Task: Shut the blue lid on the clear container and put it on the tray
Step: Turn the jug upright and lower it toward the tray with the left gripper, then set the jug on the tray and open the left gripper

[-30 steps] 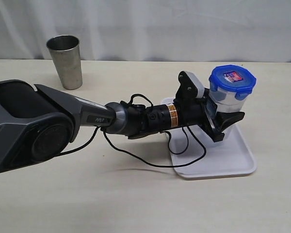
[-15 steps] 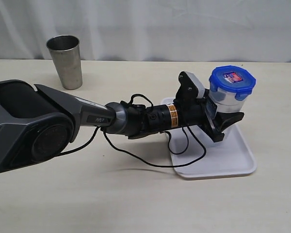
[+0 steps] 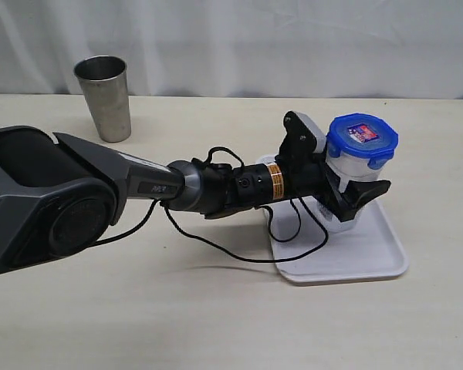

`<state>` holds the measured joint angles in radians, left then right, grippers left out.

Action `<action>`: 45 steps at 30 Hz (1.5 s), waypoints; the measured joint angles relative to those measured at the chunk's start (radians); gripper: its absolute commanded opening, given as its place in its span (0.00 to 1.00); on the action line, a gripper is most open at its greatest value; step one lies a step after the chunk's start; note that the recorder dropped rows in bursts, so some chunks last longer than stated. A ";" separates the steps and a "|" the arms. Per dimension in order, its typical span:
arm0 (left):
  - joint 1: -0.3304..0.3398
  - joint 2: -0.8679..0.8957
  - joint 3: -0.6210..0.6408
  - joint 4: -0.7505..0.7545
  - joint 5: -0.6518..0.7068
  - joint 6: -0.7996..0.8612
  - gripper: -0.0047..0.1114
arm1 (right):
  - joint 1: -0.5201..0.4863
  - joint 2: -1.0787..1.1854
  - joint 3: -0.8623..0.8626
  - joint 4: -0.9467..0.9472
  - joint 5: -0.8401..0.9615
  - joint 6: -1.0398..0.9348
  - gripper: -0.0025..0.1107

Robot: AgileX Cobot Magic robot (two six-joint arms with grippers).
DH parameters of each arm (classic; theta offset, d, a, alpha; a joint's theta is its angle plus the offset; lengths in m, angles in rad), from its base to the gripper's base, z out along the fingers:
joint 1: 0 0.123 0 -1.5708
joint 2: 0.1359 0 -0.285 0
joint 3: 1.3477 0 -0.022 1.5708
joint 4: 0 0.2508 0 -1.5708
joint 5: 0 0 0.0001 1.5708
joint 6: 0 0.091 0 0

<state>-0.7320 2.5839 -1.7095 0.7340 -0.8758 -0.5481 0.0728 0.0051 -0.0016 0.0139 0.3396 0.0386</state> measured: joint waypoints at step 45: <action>0.174 -0.054 -0.002 0.606 -0.029 -0.395 0.81 | 0.000 0.000 0.000 0.000 0.002 0.000 0.06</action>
<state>-0.5584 2.5303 -1.7113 1.3400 -0.9047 -0.9430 0.0728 0.0051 -0.0016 0.0139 0.3413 0.0386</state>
